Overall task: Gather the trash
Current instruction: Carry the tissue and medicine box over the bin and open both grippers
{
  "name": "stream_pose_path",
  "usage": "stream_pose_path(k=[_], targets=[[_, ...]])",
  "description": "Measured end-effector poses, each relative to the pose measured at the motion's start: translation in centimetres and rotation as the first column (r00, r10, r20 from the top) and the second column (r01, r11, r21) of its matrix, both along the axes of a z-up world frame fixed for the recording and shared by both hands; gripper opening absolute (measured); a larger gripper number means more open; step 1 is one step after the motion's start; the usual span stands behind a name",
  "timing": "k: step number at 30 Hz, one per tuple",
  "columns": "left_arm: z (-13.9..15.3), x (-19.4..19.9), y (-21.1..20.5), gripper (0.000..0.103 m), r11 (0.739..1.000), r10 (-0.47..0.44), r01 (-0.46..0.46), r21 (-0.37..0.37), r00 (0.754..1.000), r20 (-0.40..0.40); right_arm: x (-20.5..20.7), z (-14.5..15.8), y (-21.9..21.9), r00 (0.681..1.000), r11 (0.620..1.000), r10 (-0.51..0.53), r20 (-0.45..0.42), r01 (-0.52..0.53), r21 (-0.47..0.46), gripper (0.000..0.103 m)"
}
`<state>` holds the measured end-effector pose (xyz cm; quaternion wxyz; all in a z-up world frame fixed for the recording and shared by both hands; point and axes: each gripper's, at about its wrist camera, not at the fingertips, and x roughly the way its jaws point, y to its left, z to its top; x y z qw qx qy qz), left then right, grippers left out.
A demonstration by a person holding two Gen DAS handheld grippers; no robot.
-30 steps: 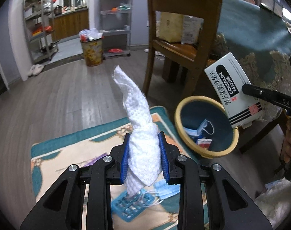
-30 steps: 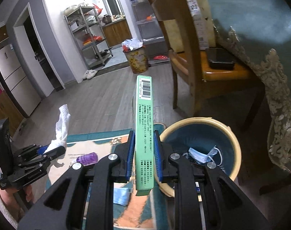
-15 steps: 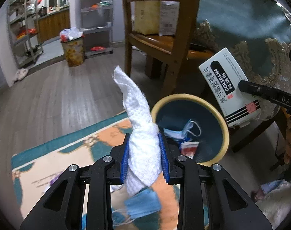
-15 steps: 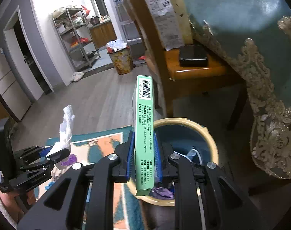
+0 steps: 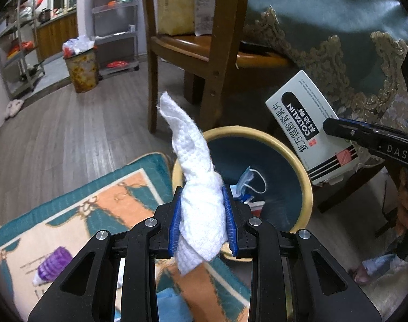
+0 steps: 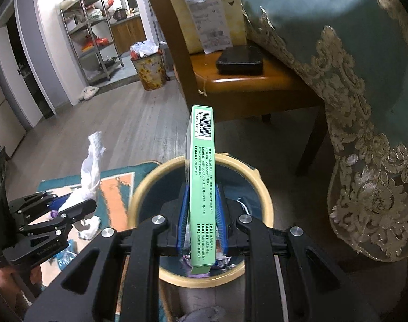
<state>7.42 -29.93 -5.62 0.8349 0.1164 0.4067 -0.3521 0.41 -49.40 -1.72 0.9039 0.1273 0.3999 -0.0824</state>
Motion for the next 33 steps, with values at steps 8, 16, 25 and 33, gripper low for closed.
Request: stream_pose_path(k=[8,16,25,33], targets=[[-2.2,0.1,-2.5,0.030,1.000,-0.022,0.022,0.002,0.999,-0.037,0.5,-2.3,-1.6,0.998,1.000,-0.028,-0.059,0.028,-0.002,0.018],[-4.5,-0.8,-5.1,0.030,0.996,-0.078,0.080,0.034,0.995,-0.062,1.1,-4.6,-1.1,0.992,1.000,-0.014,-0.126,0.013,-0.006,0.018],[-5.1,0.4,-4.5,0.063,1.000,-0.001,0.003,0.027,0.998,-0.069,1.4,-4.7,-0.8,0.993,1.000,-0.015,-0.119,0.014,-0.006,0.031],[-4.3,0.3,-3.5,0.070,1.000,0.012,-0.011,0.014,0.999,-0.053,1.5,-4.4,-1.0,0.994,0.999,-0.033,-0.108,0.033,-0.002,0.043]])
